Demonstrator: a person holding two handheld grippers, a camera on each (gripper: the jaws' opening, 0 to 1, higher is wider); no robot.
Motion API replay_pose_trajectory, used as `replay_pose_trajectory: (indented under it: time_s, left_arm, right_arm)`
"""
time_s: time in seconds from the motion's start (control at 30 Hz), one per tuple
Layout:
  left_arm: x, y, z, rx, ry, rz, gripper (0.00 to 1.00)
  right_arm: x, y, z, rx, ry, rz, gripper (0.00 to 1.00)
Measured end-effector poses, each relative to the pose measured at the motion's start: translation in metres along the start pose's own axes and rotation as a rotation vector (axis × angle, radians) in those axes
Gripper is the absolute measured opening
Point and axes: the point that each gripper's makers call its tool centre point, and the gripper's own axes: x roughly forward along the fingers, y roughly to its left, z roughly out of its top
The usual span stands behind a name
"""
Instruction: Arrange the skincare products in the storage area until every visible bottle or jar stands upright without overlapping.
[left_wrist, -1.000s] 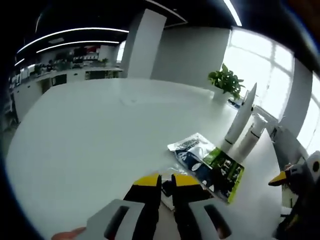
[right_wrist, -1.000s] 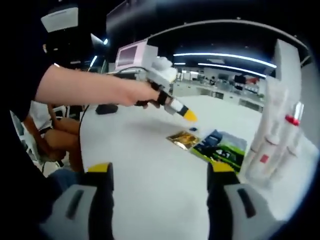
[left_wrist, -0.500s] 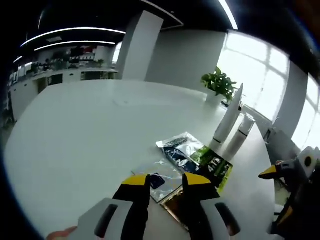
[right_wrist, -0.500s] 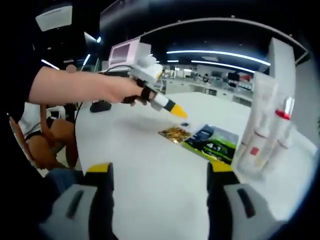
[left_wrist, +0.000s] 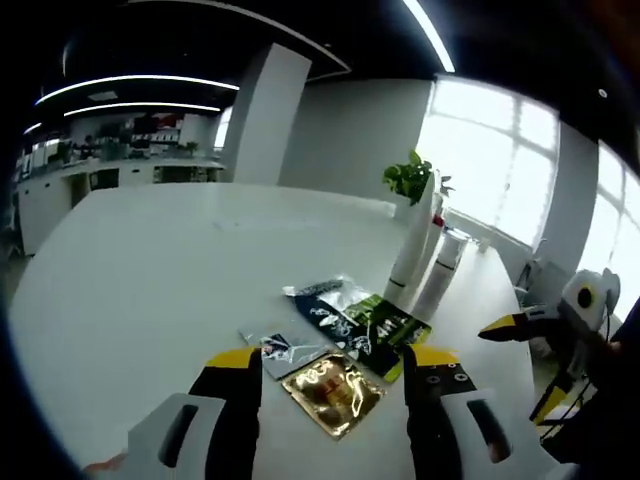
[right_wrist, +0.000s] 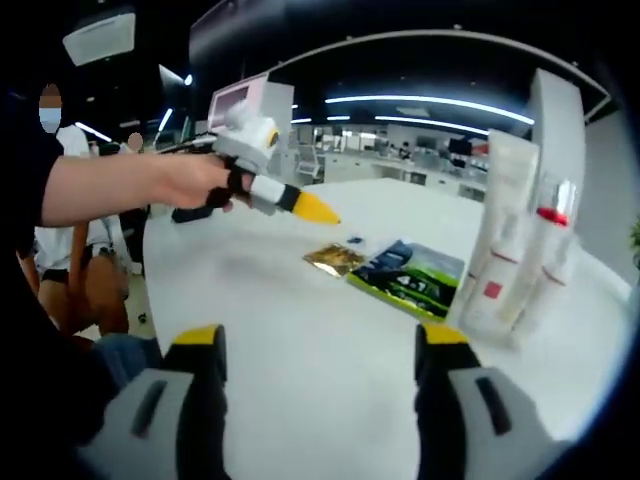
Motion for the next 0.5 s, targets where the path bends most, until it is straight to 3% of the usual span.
replay_pose_trajectory:
  time_s: [0.07, 0.2, 0.4, 0.5]
  left_arm:
    - [-0.01, -0.002, -0.003, 0.007, -0.019, 0.014, 0.77]
    - [-0.037, -0.009, -0.012, 0.058, -0.05, 0.043, 0.81]
    - [-0.069, -0.024, -0.013, 0.156, -0.143, 0.054, 0.99]
    - [-0.088, -0.034, -0.016, 0.182, -0.177, 0.046, 0.99]
  right_arm:
    - [-0.001, -0.001, 0.0, 0.0, -0.002, 0.001, 0.79]
    - [-0.007, -0.005, -0.001, -0.012, 0.004, -0.008, 0.81]
    - [-0.012, 0.0, 0.002, -0.021, -0.013, 0.0, 0.84]
    - [-0.014, 0.003, 0.004, -0.026, -0.028, 0.013, 0.89]
